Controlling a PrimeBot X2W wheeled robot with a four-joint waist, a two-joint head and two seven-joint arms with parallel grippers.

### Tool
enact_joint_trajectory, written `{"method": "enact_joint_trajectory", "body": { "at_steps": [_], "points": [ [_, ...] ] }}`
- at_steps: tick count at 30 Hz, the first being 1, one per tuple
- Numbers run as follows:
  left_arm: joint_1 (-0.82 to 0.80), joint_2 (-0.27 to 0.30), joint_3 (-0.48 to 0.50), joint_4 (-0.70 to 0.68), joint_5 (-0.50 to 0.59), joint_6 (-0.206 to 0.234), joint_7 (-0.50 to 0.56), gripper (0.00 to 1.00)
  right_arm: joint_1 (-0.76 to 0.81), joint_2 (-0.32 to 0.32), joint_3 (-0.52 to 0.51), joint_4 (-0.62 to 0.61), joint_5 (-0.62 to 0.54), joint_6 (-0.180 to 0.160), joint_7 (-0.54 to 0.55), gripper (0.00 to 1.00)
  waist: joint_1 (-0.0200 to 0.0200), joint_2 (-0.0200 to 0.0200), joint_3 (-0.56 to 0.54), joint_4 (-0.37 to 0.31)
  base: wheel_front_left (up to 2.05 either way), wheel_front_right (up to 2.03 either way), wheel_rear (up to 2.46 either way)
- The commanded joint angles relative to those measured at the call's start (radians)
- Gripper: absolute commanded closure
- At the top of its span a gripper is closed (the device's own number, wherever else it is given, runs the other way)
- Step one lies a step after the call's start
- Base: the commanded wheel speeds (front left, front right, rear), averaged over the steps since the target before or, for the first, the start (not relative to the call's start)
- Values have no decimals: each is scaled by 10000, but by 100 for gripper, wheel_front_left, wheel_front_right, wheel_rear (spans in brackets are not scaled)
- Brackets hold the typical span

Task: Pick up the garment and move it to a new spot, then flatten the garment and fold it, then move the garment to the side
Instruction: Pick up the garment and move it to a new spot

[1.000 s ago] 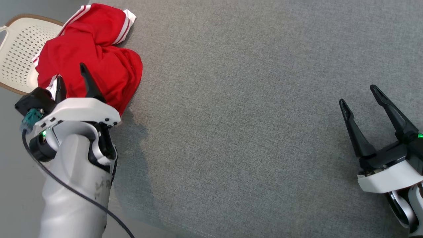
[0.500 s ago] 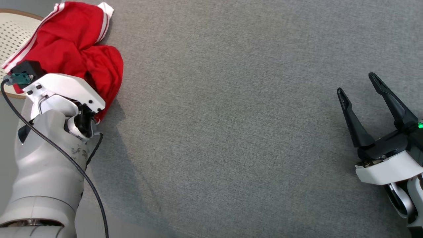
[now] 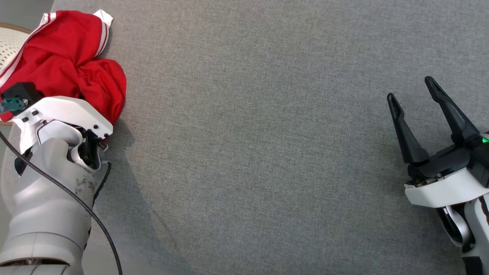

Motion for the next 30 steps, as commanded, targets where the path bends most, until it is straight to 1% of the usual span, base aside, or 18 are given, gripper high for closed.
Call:
{"method": "enact_joint_trajectory", "body": {
  "at_steps": [1, 3, 4, 5, 7, 9, 12, 13, 16, 17, 21, 23, 26, 30],
  "points": [
    [249, -161, -3, 53, 9, -70, -269, 100, -118, 66, -21, 34, -52, -1, -10, 0, 0, 0, -142, -96, 0, 0, 0],
    [308, -103, 63, -15, -56, -279, -865, 100, -92, 185, -50, 65, -58, -1, -10, 0, 0, 0, -307, -194, 0, 0, 0],
    [387, 3, 14, -92, 32, -482, -1521, 100, -43, 330, -87, 94, -64, -1, -10, 0, 0, 0, -491, -304, 0, 0, 0],
    [506, 46, -94, -269, 223, -546, -2038, 100, 40, 436, -169, 126, -62, -1, -10, 0, 0, 0, -696, -404, 0, 0, 0],
    [675, 110, -189, -548, 454, -511, -2288, 100, 168, 610, -264, 180, -28, -1, -10, 0, 0, 0, -936, -511, 0, 0, 0],
    [861, 99, -210, -973, 635, -485, -2360, 100, 304, 739, -313, 215, -20, 0, -10, 0, 0, 0, -1189, -624, 0, 0, 0],
    [1378, 62, -9, -2224, 1011, -306, -2373, 100, 454, 956, -417, 261, -47, -1, -10, 0, 0, 0, -1586, -834, 0, 0, 0],
    [1378, 62, -9, -2224, 1011, -306, -2373, 100, 454, 956, -417, 261, -47, -1, -10, 0, 0, 0, -1586, -834, 0, 0, 0],
    [2065, -84, 275, -3559, 1349, -251, -2376, 100, 613, 1153, -515, 288, -93, -1, -10, 0, 0, 0, -1988, -1123, 0, 0, 0],
    [2469, -192, 387, -4416, 1609, -291, -2377, 100, 716, 1256, -528, 319, -155, -1, -10, 0, 0, 0, -2202, -1316, 0, 0, 0],
    [3341, -430, 498, -5794, 2004, -431, -2379, 100, 746, 1421, -605, 270, -176, -1, -10, 0, 0, 0, -2549, -1818, 0, 0, 0],
    [3647, -532, 436, -6333, 2163, -529, -2380, 100, 772, 1510, -678, 227, -189, -1, -10, 0, 0, 0, -2651, -2065, 0, 0, 0],
    [4023, -690, 207, -6912, 2221, -813, -2380, 100, 842, 1601, -784, 191, -212, -1, -10, 0, 0, 0, -2782, -2439, 0, 0, 0],
    [4297, -806, -187, -7394, 2189, -926, -2378, 100, 891, 1773, -872, 168, -223, -1, -10, 0, 0, 0, -2929, -2963, 0, 0, 0]
  ]
}}
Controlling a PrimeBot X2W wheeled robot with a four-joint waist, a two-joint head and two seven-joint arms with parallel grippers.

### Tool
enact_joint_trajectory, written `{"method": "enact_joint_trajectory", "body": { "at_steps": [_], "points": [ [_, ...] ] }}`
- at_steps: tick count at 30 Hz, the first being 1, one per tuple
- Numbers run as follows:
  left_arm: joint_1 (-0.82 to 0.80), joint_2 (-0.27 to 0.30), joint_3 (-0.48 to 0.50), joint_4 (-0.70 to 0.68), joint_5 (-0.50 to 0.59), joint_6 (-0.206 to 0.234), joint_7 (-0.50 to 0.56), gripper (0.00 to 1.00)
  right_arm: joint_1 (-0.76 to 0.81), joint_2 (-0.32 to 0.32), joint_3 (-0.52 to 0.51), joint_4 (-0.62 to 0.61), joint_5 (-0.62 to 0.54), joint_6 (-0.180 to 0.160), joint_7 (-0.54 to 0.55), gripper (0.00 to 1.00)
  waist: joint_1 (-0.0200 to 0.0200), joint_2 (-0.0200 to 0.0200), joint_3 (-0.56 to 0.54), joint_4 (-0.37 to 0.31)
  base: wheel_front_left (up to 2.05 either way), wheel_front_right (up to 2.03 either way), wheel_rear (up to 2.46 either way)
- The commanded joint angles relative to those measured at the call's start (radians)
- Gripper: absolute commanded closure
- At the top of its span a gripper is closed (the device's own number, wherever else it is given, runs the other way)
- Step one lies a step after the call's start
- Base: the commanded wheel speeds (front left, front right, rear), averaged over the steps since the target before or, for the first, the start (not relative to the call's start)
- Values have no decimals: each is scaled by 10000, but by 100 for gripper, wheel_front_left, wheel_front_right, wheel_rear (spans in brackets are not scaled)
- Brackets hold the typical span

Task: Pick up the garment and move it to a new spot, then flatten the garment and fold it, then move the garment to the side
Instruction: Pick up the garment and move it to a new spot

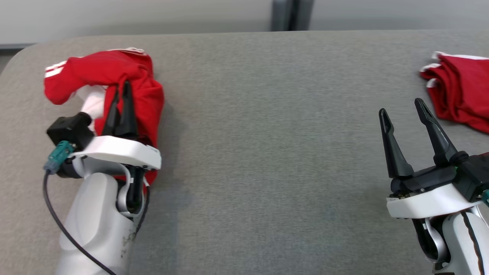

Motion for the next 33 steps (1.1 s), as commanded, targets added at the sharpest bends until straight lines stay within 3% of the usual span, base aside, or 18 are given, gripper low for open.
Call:
{"method": "enact_joint_trajectory", "body": {
  "at_steps": [1, 8, 16, 23, 33],
  "points": [
    [99, 31, -190, -169, -8, -76, -52, 100, 87, 49, -47, -68, -63, -1, -10, 0, 0, 0, -198, -456, 0, 0, 0],
    [339, -47, -1459, -841, -276, -182, 11, 100, 255, 218, -130, -108, -82, -1, -10, 0, 0, 0, -394, -1314, 0, 0, 0],
    [534, -44, -2941, -1832, -781, 72, 195, 100, 335, 350, -216, -144, -37, -1, -10, 0, 0, 0, -453, -1838, 0, 0, 0],
    [1170, 82, -3732, -1605, -482, 142, 500, 100, 455, 456, -142, -117, -79, -1, -10, 0, 0, 0, -487, -1972, 0, 0, 0],
    [2380, 368, -3950, -1239, -539, 230, 460, 100, 674, 376, -280, -112, -61, -1, -10, 0, 0, 0, -520, -1602, 0, 0, 0]
  ]
}}
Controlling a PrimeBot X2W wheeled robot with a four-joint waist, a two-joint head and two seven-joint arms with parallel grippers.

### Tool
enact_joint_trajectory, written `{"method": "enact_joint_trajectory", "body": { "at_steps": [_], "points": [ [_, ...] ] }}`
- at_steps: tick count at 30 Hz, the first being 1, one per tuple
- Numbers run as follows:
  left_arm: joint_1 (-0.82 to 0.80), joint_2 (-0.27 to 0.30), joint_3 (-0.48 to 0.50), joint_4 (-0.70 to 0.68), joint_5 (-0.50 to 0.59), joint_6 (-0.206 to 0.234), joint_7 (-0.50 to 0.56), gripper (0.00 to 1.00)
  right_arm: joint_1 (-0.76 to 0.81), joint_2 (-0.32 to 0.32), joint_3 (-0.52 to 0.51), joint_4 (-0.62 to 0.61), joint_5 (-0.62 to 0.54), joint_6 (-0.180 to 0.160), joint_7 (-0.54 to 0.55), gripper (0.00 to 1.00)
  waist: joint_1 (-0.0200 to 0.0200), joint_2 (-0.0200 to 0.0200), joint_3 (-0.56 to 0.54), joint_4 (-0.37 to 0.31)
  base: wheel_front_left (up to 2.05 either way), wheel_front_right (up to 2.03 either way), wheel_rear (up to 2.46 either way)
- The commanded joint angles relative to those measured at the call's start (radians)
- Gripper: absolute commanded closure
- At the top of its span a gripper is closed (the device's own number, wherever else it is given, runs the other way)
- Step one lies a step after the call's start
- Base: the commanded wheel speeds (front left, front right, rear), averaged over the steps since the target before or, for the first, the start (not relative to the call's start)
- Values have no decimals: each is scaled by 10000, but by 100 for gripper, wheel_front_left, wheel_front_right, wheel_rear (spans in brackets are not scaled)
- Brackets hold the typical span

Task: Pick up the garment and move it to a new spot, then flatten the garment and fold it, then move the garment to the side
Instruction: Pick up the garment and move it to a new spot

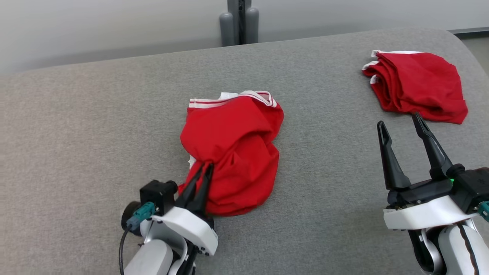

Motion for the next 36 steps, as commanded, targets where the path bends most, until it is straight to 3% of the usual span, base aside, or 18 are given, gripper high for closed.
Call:
{"method": "enact_joint_trajectory", "body": {
  "at_steps": [1, 6, 7, 8, 14, 21, 27, 36],
  "points": [
    [139, 54, -48, 15, -68, -111, 61, 100, 43, -74, -28, 37, -24, -1, -10, 0, 0, -1, -2, 144, 0, 0, 0],
    [339, -59, -131, 57, -310, -44, 205, 100, -60, -86, 219, 92, 23, -1, -10, 0, 0, -1, -16, 444, 0, 0, 0],
    [325, -83, -136, 15, -334, 11, 174, 62, -91, -88, 268, 109, 41, -1, -10, 0, 0, -1, -30, 494, 0, 0, 0],
    [312, -104, -115, -42, -400, 26, 143, 3, -116, -84, 321, 133, 64, -1, -10, 0, 0, -1, -48, 538, 0, 0, 0],
    [213, -65, 427, -627, -545, 239, -301, 0, -282, 15, 901, 417, 281, -1, -10, 0, 0, -1, -295, 701, 0, 0, 0],
    [564, 54, 1869, -1606, -279, 367, -552, 0, -175, 250, 1308, 811, 694, -1, -10, 0, 0, -1, -724, 811, 0, 0, 0],
    [1540, -195, 3277, -2312, 672, 143, -554, 0, 458, 363, 1058, 1051, 850, -1, -8, 0, 0, -1, -1187, 900, 0, 0, 0],
    [2665, -327, 4217, -2141, 1534, -246, -557, 0, 1593, 407, 628, 1140, 848, -1, -10, 0, 0, -1, -1636, 1069, 0, 0, 0]
  ]
}}
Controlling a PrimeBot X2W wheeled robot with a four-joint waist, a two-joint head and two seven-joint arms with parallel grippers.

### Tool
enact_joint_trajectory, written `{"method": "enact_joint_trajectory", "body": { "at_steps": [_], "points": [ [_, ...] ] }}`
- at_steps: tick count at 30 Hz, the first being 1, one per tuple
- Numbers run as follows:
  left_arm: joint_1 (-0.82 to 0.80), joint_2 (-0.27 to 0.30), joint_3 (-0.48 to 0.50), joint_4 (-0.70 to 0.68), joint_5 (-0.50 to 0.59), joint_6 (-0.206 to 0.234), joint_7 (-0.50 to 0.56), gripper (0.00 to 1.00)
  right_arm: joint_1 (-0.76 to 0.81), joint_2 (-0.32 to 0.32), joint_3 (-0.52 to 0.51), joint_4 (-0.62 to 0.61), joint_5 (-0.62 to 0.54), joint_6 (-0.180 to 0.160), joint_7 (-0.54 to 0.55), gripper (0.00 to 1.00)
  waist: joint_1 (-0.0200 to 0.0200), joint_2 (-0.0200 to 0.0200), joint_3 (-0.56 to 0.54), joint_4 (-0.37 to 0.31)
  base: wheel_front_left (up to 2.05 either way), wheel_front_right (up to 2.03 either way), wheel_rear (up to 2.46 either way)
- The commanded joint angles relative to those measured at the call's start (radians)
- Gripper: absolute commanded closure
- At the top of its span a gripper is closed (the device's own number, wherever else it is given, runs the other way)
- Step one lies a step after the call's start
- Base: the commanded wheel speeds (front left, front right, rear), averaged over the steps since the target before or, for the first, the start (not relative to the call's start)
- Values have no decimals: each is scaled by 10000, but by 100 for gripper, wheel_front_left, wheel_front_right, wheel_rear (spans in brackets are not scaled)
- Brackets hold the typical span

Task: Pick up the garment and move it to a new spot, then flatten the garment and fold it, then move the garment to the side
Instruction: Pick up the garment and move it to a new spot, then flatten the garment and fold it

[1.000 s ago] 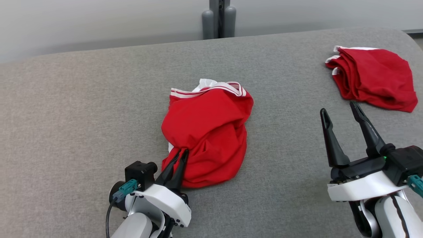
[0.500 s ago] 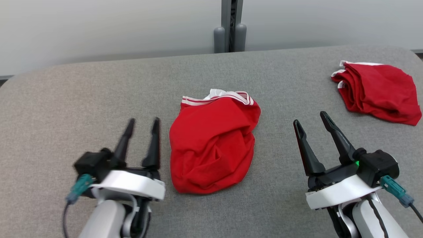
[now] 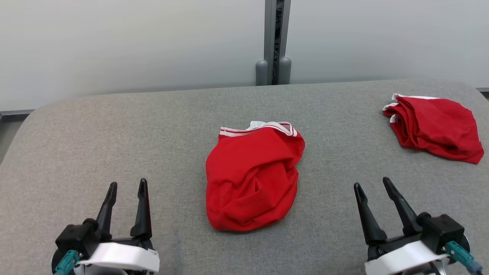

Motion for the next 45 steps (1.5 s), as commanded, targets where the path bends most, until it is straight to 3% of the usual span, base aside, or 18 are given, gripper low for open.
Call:
{"method": "enact_joint_trajectory", "body": {
  "at_steps": [1, 32, 45],
  "points": [
    [83, 35, 129, 80, 86, -93, -37, 0, 127, -43, -68, -12, 24, 2, -10, 0, 0, -1, -51, 35, 0, 0, 0],
    [-117, 24, -20, 760, -116, 0, -39, 0, 286, -110, 32, -9, 2, 2, -10, 0, 0, -1, -101, 53, 0, 0, 0],
    [-1818, 23, -14, 1867, 772, -504, -38, 0, -235, -287, 132, -236, -75, 0, -9, 0, 0, -1, 816, -85, 0, 0, 0]
  ]
}}
